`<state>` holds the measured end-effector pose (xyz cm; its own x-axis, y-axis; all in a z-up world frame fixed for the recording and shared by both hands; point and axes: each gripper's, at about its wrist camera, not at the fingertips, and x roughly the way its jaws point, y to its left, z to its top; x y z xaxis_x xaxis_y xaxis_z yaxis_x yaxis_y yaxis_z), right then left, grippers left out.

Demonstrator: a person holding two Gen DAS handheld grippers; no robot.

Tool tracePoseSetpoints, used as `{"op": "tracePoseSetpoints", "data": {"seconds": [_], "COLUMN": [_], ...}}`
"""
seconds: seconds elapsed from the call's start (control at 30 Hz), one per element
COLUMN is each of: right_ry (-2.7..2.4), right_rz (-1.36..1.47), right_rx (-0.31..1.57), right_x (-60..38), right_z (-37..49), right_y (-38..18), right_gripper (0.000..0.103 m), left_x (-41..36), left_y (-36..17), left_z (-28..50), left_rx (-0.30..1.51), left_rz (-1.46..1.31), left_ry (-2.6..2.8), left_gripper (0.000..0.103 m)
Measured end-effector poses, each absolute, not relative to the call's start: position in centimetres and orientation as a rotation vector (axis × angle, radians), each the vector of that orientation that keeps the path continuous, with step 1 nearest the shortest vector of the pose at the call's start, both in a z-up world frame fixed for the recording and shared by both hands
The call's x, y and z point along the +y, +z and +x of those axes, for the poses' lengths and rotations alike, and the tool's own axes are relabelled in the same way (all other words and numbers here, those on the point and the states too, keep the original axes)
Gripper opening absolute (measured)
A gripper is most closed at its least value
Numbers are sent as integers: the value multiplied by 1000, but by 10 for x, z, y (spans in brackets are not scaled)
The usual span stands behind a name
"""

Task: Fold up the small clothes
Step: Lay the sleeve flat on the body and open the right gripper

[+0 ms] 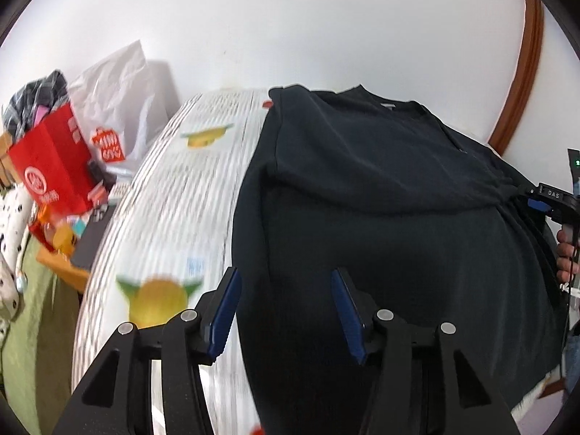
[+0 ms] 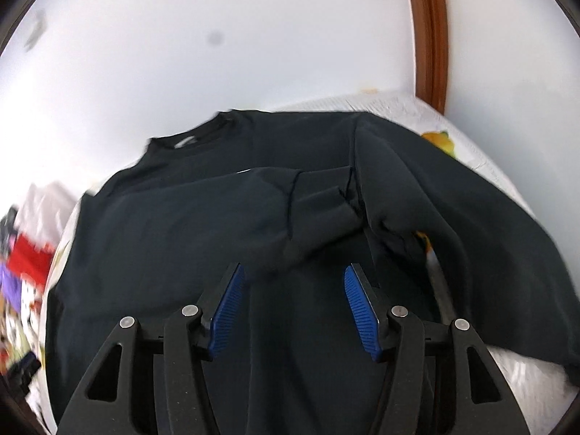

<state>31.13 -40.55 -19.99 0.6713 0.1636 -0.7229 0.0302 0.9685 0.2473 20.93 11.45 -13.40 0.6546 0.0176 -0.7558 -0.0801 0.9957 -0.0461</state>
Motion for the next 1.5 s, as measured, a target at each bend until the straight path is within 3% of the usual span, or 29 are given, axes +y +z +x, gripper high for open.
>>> {"op": "tracePoseSetpoints", "data": {"seconds": [0.2,0.37,0.43,0.5,0.53,0.8,1.0,1.17,1.27,1.5], "right_ry": [10,-12,-7,59,33,-24,-76,-93,-31,-62], "right_rz": [318,309,303,296,283,258,218,135,128,211], "right_rx": [901,848,830,824,788,755,781,778,770,773], "right_x": [-406,-403,-403,-404,-408,-417,-429,-439,-444,-460], "right_z": [357,381,385,385,378,362,357,335,325,318], "right_y": [-231,-234,-233,-231,-226,-233,-231,-222,-221,-217], "right_gripper": [57,57,44,9,8,10,33,37,48,48], "left_x": [124,133,135,137,138,144,141,136,132,125], "left_y": [-145,-157,-161,-166,-168,-171,-167,-164,-165,-157], "left_z": [267,306,319,328,331,335,329,316,308,276], "left_rx": [871,885,888,907,916,927,943,957,967,974], "left_rz": [-87,-121,-130,-129,-132,-146,-123,-105,-97,-115], "left_ry": [95,128,139,166,174,166,165,149,133,110], "left_gripper": [50,50,50,50,51,55,55,55,55,55]}}
